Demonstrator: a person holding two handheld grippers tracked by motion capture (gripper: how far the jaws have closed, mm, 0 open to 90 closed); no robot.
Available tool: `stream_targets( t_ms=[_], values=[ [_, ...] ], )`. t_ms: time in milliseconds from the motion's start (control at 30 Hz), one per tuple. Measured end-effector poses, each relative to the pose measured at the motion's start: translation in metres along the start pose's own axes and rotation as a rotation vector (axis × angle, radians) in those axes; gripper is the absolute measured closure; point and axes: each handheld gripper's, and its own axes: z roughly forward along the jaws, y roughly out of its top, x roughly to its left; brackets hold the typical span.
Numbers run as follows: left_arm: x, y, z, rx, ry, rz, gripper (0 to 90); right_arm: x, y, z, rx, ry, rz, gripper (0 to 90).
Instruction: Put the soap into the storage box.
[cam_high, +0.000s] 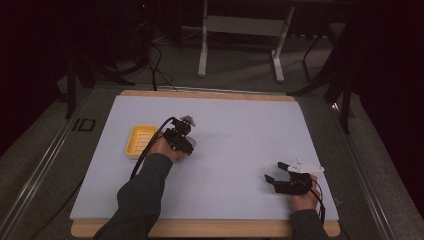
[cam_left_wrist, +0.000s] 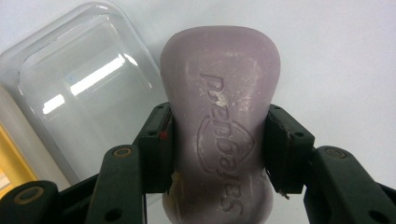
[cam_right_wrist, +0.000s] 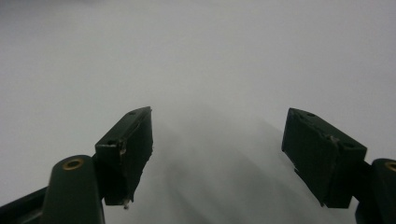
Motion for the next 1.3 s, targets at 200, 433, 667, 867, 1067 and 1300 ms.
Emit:
stream_targets(
  t_ms=[200,433,667,867,1067,1300],
  values=[
    [0.004,-0.002,-0.002,-0.003,0.003,-0.011,50.2,0.0,0.0,0.0,0.0,0.001,-0.001,23.9],
    [0.009,-0.004,-0.005,-0.005,0.005,-0.025,50.1,0.0,0.0,0.0,0.0,0.0,-0.002,23.9],
    [0.016,-0.006,-0.007,-0.011,0.007,-0.046,50.1,0.0,0.0,0.0,0.0,0.0,-0.003,23.9],
    [0.019,-0.008,-0.009,-0.012,0.01,-0.057,50.1,0.0,0.0,0.0,0.001,-0.001,-0.003,23.9],
    [0.023,-0.011,-0.011,-0.016,0.017,-0.063,50.2,0.0,0.0,0.0,0.001,-0.001,-0.003,23.9],
    [0.026,-0.013,-0.013,-0.016,0.021,-0.068,50.1,0.0,0.0,0.0,0.001,-0.001,-0.003,23.9]
  ],
)
